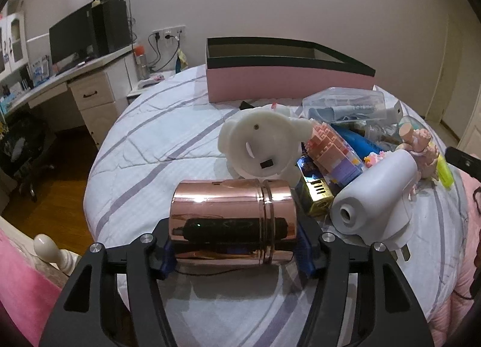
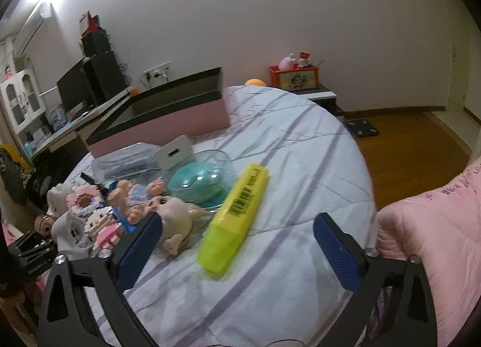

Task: Organize rigid objects
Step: 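Grasp the rose-gold canister with the left tool while the right tool grasps the yellow highlighter, then carry canister and highlighter into the pink box and open both tools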

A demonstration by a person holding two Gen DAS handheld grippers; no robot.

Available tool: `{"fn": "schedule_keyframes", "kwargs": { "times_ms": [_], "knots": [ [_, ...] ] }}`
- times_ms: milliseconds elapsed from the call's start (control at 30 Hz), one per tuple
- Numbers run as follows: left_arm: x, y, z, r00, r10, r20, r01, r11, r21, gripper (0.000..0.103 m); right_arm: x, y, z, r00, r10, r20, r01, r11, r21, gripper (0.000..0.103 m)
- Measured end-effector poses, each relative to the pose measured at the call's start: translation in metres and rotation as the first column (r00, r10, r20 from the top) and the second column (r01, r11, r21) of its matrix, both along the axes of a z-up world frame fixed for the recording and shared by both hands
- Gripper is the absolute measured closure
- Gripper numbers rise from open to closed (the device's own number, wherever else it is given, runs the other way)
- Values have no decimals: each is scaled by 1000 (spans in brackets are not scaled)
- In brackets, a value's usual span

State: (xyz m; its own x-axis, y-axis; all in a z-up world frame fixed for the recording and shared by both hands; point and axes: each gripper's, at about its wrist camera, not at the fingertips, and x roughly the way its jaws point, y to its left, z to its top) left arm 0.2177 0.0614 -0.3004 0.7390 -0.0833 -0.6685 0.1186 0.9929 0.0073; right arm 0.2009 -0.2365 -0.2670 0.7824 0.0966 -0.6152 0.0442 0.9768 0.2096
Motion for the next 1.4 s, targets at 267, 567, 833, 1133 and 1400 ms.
{"fn": "schedule_keyframes", "kwargs": {
  "times_ms": [267, 567, 833, 1133, 1400],
  "knots": [
    [-5, 1, 3, 1000, -5, 14, 4, 1000, 1, 49, 26, 7, -13, 996, 0, -86, -8, 996, -93, 42],
    [-8, 0, 9, 999, -39, 7, 39, 998, -45, 49, 31, 15, -14, 995, 40, -90, -58, 979, -196, 76],
    [-12, -6, 28, 998, -58, 35, 59, 997, -45, 49, 18, 5, 2, 998, 62, -33, -65, 991, -113, 76],
    [4, -24, 66, 989, -113, 94, 116, 993, -24, 49, 30, 9, 30, 993, 116, 25, -114, 990, -80, 76],
    [71, -46, 119, 970, -196, 142, 199, 980, -11, 49, 81, 35, 68, 972, 225, 69, -221, 973, -71, 76]
  ]
}}
